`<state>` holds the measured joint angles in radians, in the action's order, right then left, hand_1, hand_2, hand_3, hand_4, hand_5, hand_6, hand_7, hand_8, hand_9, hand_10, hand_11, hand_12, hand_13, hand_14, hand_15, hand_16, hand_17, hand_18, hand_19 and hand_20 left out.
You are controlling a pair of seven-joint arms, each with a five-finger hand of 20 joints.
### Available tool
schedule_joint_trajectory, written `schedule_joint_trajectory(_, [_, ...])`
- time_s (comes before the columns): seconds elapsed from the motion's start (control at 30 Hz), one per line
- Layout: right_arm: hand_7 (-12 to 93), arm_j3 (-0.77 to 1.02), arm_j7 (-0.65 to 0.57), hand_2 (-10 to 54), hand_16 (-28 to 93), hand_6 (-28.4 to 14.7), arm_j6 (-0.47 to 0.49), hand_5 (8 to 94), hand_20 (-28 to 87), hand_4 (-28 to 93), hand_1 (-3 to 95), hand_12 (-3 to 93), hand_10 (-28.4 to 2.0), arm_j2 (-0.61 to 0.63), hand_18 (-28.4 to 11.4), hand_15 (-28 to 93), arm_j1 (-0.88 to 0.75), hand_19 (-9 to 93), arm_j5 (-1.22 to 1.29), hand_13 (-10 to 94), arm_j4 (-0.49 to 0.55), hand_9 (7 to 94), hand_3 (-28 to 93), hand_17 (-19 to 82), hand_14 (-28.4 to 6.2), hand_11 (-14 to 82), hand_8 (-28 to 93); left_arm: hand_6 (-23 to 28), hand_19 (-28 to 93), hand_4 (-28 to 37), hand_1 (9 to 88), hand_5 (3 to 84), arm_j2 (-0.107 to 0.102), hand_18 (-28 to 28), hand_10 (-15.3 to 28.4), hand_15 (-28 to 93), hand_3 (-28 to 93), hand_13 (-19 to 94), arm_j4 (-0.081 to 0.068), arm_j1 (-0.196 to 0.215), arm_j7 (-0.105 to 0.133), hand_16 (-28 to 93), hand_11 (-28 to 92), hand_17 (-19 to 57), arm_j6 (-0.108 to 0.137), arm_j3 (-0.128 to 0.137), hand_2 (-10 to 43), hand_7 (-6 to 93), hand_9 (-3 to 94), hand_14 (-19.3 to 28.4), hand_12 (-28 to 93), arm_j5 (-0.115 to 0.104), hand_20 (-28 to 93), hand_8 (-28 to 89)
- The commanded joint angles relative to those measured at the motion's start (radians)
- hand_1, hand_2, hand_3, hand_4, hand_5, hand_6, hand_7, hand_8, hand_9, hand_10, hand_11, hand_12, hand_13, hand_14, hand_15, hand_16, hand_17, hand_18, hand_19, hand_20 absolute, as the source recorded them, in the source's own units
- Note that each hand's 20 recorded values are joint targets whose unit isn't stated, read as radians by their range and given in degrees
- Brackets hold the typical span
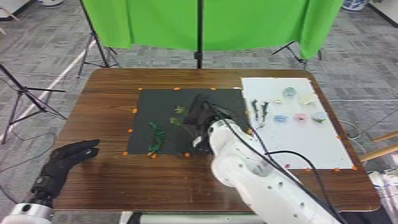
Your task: Arrange flowers
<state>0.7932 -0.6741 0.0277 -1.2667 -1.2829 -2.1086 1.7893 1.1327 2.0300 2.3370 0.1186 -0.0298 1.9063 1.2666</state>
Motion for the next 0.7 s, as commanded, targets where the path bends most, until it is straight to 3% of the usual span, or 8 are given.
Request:
schedule_joint_trajectory(0.03, [24,0.009,-0.027,-9.5,26,-2.5,-0.023,86.2,49,-11,56.9,28.9,-12.2,-0.065,-9.6,63,-0.064,93,0.04,94,-0.017,93.6,55,74,-1.6,34.6,24,3.9,5,-15.5,28.3,50.8,-0.003,13.0,14.2,20,67,37,-0.001,0.011,-0.017,3,21,6.7,-0.017,-0.003,-8.0,15.1,48.4,18.7,15,0.007,20,-5])
schedule_joint_trajectory(0.7, [22,0.059,-0.029,-9.5,23,-3.3,-0.092,85.9,42,-11,54.2,28.6,-12.7,-0.09,-8.1,62,-0.08,93,0.085,94,-0.055,93.7,55,74,-1.8,33.8,24,3.9,5,-15.5,28.2,50.6,-0.003,13.1,14.3,20,66,37,-0.007,0.001,-0.017,3,21,6.3,-0.028,-0.009,-8.0,14.7,48.1,18.5,15,0.011,19,-5])
